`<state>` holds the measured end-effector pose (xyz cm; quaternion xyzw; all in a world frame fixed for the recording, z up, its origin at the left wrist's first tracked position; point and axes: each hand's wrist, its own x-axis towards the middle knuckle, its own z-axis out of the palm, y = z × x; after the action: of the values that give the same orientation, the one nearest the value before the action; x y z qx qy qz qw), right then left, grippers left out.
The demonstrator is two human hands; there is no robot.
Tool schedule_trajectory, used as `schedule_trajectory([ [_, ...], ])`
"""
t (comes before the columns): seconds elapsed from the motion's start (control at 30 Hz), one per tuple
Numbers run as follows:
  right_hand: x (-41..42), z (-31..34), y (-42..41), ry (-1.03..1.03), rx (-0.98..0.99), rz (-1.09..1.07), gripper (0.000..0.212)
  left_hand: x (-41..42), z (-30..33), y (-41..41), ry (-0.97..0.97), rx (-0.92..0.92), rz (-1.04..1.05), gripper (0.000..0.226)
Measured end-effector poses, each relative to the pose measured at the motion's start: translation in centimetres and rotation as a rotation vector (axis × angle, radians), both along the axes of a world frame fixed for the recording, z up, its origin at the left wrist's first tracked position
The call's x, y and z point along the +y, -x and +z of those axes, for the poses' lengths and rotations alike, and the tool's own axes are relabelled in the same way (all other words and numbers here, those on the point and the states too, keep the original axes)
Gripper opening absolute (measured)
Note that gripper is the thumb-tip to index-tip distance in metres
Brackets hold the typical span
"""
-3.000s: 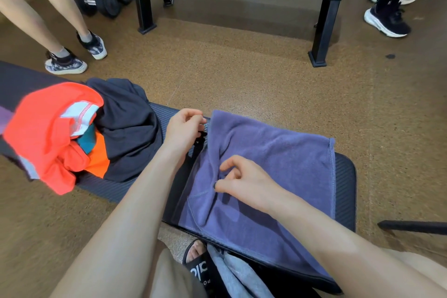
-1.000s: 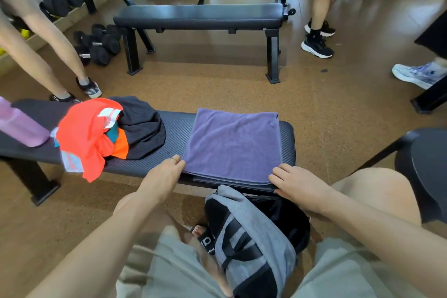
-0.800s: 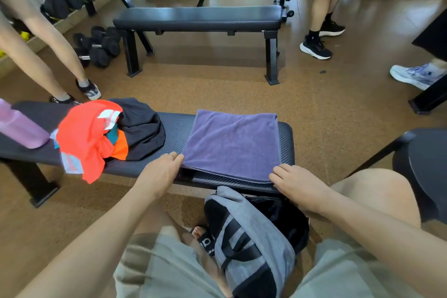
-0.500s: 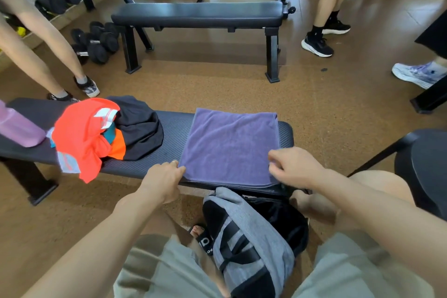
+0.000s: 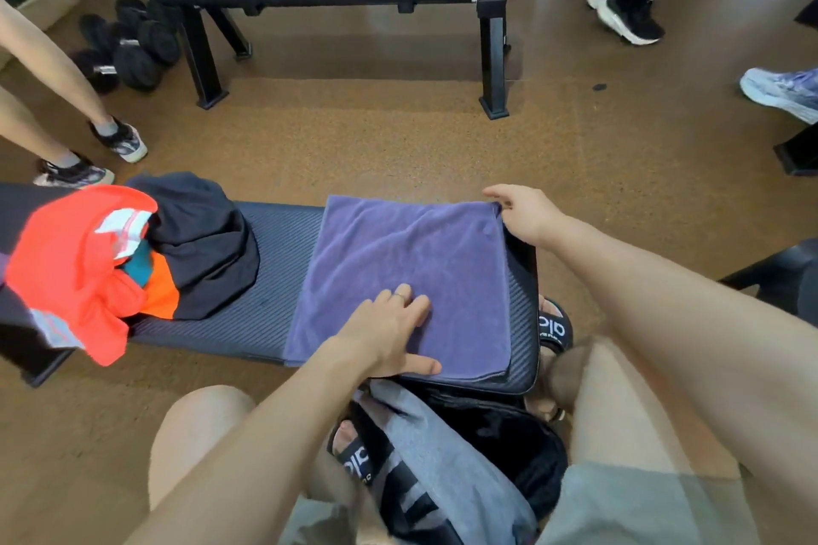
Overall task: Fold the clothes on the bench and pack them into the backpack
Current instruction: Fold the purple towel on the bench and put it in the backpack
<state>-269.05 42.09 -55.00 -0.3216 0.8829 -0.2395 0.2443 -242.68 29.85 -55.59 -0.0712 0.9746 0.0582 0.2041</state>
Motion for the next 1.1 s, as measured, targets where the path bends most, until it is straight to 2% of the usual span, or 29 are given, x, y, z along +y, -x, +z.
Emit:
schedule_trajectory([
  [0.1, -0.1, -1.5, 0.0, 0.074, -0.037, -0.1, 0.04, -0.1, -0.2, 0.1, -0.006, -0.012, 0.018, 0.075],
  [0.2, 0.0, -2.0, 0.2, 0.122, 0.021, -0.195, 0.021, 0.1, -0.1, 0.4, 0.009, -0.028, 0.019, 0.076],
  [0.3, 0.3, -2.2, 0.4, 0.145, 0.063, -0.247, 0.012, 0.0, 0.0, 0.4, 0.009, -0.037, 0.02, 0.077],
  [0.47, 0.8, -2.2, 0.6, 0.131, 0.19, -0.264, 0.013, 0.1, -0.1, 0.2, 0.002, -0.023, 0.025, 0.075],
  [0.57, 1.0, -2.3, 0.6, 0.083, 0.192, -0.287, 0.009, 0.1, 0.0, 0.3, -0.01, -0.02, 0.027, 0.075],
  [0.63, 1.0, -2.6, 0.6, 0.083, 0.136, -0.303, 0.01, 0.1, 0.1, 0.3, -0.012, -0.027, 0.028, 0.075],
  [0.77, 1.4, -3.2, 0.6, 0.171, -0.069, -0.312, 0.031, 1.3, 0.8, -0.1, 0.083, -0.022, 0.039, 0.073],
  [0.87, 1.5, -2.9, 0.3, 0.247, -0.151, -0.329, 0.039, 3.7, 1.3, -0.9, 0.138, 0.161, -0.038, 0.058],
  [0.97, 1.3, -2.9, 0.3, 0.292, -0.178, -0.382, 0.033, 7.6, 1.3, -1.2, -0.007, 0.333, -0.183, 0.047],
  [1.1, 0.1, -2.8, 0.6, 0.368, -0.225, -0.483, 0.02, 12.1, 0.6, -0.2, 0.057, 0.32, -0.188, 0.044],
])
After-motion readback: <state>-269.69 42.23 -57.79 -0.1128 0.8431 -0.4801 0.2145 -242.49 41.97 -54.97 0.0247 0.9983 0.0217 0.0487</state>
